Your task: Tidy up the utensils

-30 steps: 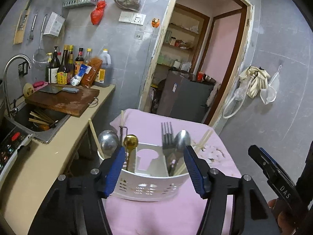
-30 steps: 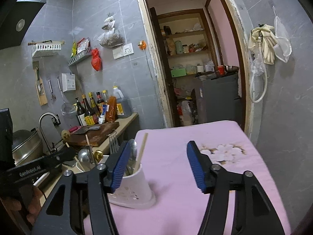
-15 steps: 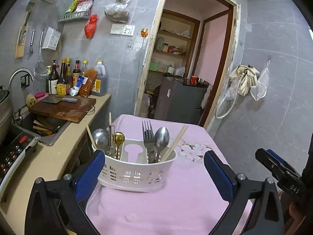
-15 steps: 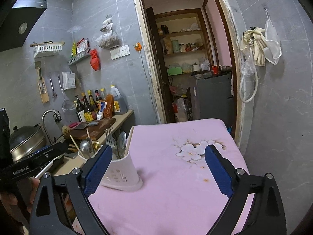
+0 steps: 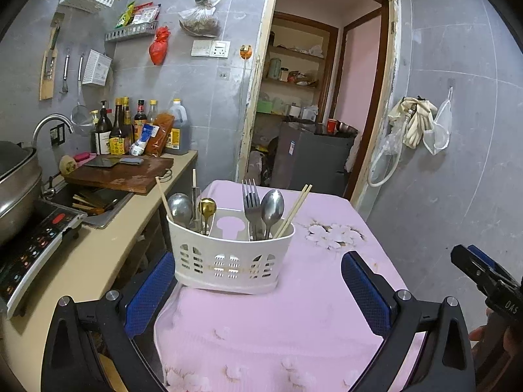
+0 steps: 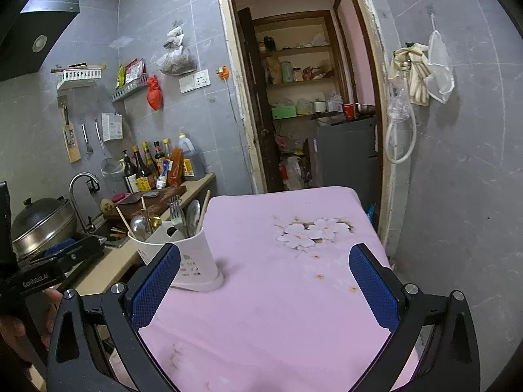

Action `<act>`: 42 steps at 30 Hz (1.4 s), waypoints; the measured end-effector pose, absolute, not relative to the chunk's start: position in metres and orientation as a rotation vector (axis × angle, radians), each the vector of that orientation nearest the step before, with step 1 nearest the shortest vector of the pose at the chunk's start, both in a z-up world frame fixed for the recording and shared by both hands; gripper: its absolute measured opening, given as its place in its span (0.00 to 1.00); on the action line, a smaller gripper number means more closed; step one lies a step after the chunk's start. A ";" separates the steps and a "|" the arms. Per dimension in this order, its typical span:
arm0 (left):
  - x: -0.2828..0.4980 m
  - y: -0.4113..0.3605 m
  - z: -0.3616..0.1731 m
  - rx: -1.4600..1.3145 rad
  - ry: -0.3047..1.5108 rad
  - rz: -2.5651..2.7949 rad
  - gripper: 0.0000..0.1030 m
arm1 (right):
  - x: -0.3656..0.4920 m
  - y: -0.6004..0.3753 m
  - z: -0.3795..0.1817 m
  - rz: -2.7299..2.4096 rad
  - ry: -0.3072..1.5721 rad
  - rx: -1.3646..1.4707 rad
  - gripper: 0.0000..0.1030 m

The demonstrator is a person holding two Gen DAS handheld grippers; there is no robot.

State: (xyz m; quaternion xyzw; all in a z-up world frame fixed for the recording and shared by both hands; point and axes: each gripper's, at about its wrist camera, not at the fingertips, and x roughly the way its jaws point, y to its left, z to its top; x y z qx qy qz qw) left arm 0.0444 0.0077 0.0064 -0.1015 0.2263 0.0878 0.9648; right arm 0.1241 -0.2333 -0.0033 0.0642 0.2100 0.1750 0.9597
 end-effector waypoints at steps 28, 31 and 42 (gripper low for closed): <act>-0.015 -0.019 -0.001 -0.167 0.465 0.177 0.99 | 0.055 -0.258 -0.013 0.296 0.451 0.147 0.99; -0.016 -0.020 -0.001 -0.168 0.462 0.178 0.99 | 0.053 -0.256 -0.012 0.301 0.445 0.148 0.99; -0.025 -0.018 0.002 -0.167 0.459 0.185 0.99 | 0.052 -0.255 -0.009 0.309 0.431 0.151 0.99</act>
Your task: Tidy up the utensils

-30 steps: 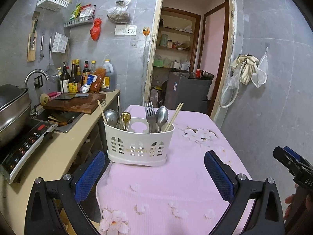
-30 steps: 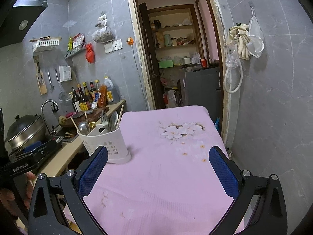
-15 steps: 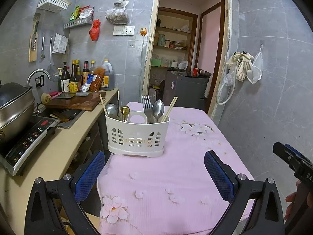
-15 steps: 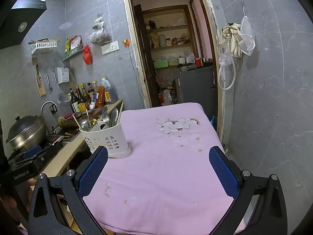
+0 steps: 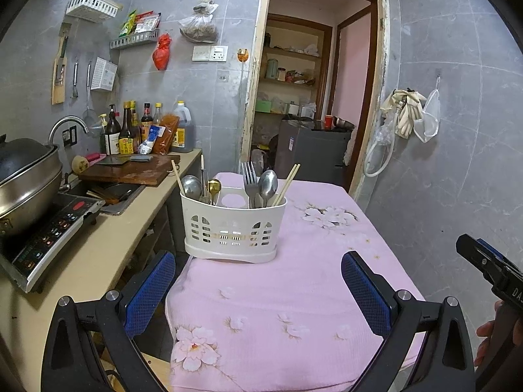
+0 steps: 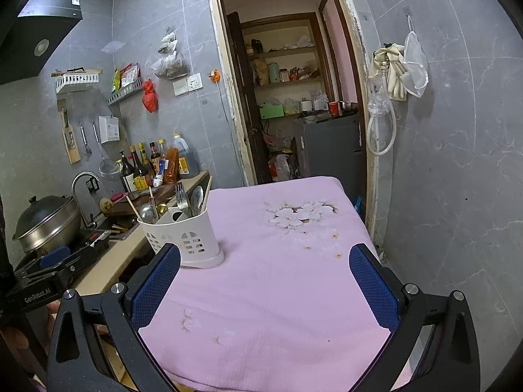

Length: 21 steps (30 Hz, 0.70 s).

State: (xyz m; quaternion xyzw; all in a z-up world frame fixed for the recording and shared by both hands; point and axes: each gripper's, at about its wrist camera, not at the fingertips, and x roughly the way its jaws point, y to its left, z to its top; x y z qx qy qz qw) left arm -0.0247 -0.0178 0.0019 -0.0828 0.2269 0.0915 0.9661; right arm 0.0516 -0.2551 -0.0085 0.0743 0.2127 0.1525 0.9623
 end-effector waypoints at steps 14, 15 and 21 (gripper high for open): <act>-0.021 -0.016 0.006 -0.167 0.459 0.184 0.99 | 0.053 -0.255 -0.008 0.312 0.433 0.151 0.99; -0.021 -0.016 0.006 -0.168 0.459 0.184 0.99 | 0.053 -0.255 -0.008 0.311 0.433 0.151 0.99; -0.022 -0.016 0.006 -0.169 0.461 0.182 0.99 | 0.054 -0.256 -0.008 0.311 0.435 0.151 0.99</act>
